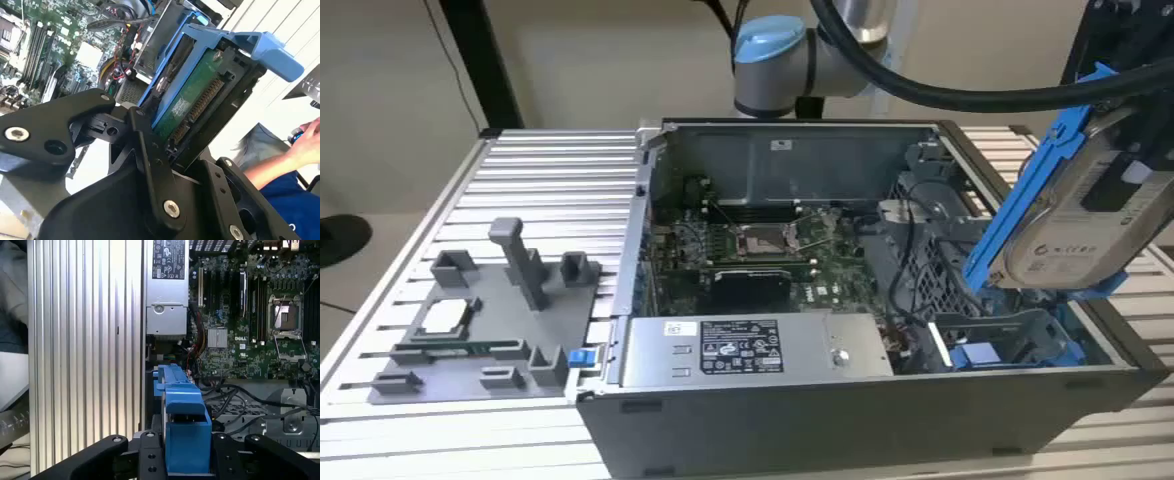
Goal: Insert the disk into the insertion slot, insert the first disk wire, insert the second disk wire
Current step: 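Insert the disk into the insertion slot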
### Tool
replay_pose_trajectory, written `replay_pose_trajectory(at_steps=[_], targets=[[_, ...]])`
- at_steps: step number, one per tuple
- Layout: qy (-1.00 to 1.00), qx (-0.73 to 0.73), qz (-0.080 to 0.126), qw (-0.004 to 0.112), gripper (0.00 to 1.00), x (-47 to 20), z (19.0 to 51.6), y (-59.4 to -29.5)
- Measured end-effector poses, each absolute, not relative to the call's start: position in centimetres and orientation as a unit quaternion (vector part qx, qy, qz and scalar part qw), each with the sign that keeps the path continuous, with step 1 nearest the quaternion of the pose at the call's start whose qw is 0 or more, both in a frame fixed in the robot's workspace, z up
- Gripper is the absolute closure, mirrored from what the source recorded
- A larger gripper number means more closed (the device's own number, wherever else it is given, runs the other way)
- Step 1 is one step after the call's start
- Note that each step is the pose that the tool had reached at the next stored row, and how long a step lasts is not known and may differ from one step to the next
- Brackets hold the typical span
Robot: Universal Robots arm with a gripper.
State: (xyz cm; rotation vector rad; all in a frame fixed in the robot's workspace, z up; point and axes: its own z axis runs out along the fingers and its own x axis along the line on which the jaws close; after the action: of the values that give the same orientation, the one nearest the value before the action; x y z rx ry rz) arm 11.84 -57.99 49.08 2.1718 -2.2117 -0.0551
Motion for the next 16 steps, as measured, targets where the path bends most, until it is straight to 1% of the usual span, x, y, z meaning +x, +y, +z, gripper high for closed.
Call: replay_pose_trajectory(at_steps=[16], targets=[[-0.713,0.7,-0.019,0.022,1.0,11.84,48.49,-57.99]])
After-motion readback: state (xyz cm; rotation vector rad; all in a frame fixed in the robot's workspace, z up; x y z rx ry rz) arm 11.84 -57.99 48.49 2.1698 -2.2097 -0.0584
